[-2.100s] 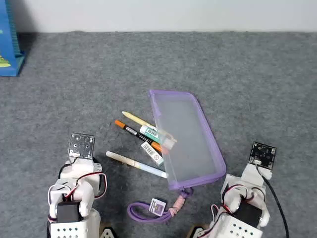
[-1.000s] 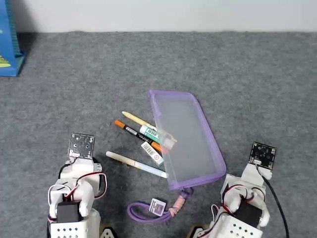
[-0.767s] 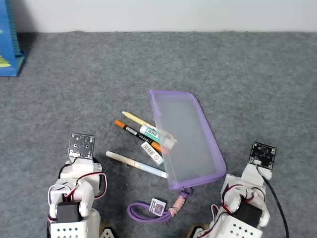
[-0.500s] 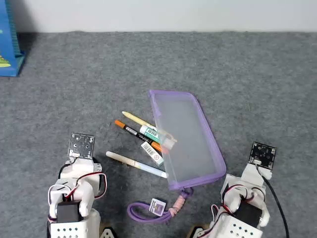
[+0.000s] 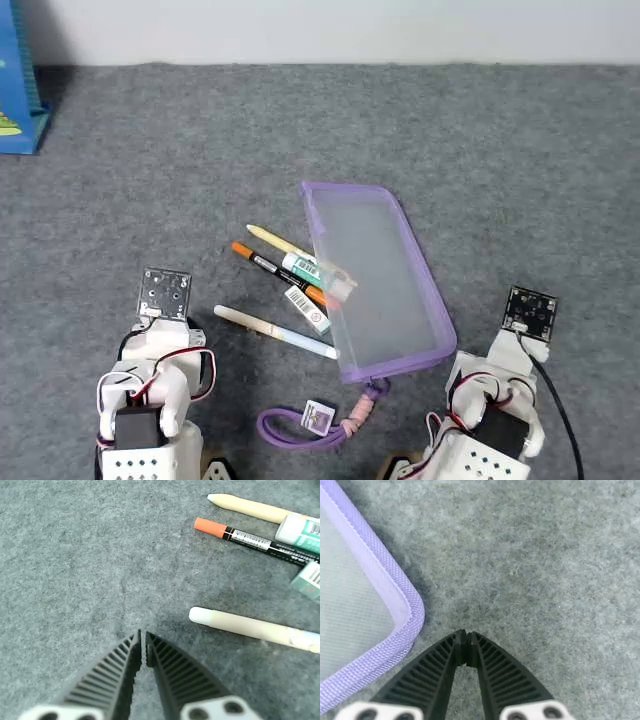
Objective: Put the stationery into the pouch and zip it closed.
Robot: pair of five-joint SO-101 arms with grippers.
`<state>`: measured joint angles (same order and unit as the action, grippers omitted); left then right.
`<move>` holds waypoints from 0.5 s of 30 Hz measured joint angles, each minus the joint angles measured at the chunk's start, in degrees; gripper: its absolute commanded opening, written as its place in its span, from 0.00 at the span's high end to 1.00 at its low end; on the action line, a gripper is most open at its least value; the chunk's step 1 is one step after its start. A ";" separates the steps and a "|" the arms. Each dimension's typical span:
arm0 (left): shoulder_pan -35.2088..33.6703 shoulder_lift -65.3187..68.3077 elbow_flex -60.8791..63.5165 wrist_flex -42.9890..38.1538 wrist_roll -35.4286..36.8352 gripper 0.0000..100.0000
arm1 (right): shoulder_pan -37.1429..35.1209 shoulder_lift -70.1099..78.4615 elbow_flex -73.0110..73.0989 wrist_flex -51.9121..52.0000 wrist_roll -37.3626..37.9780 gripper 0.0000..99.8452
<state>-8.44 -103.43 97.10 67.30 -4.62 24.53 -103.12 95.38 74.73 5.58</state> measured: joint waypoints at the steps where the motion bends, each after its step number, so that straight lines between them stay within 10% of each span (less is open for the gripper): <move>1: 0.00 0.00 0.00 0.00 0.00 0.99 | 0.00 0.00 0.00 0.00 0.00 0.99; 15: 0.00 0.00 0.00 0.00 0.00 0.99 | -1.05 0.00 0.00 0.00 0.00 0.98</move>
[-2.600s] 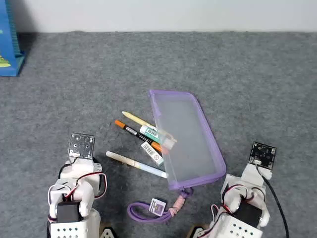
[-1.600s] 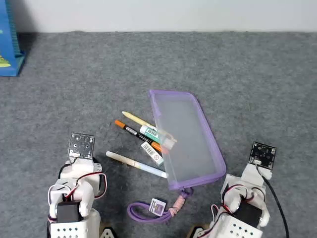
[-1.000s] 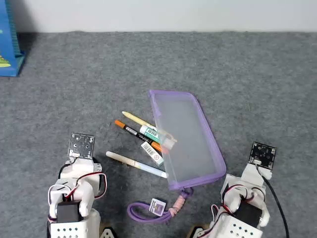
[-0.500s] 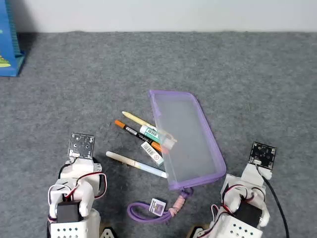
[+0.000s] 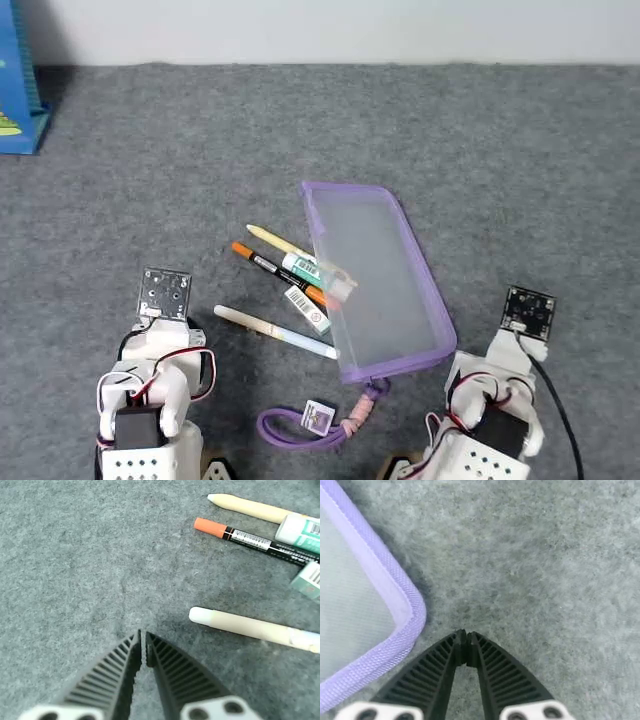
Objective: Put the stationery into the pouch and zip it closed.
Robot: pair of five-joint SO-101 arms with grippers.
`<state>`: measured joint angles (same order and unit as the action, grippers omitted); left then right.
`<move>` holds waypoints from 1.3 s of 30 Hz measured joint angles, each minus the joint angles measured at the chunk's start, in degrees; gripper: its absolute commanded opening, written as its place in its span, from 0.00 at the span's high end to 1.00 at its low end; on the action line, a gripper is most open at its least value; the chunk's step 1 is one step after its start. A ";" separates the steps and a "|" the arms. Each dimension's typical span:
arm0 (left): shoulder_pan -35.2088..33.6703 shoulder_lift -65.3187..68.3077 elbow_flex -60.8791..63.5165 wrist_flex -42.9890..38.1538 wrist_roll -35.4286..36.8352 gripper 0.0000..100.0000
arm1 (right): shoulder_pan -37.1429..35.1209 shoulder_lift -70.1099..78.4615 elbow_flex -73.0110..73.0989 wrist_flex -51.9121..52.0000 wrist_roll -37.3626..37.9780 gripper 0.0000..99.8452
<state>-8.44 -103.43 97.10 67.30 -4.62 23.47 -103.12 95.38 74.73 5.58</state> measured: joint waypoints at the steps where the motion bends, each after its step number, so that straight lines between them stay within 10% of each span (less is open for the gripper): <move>1: 0.00 0.00 0.00 0.00 0.00 0.99 | -0.62 0.00 0.00 0.00 0.00 0.98; 39: 0.00 0.00 0.00 0.00 0.00 0.99 | -31.91 -0.18 -9.67 3.34 -9.76 0.99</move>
<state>-8.44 -103.43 97.10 67.30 -4.62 -8.44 -103.30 85.71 78.07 -4.18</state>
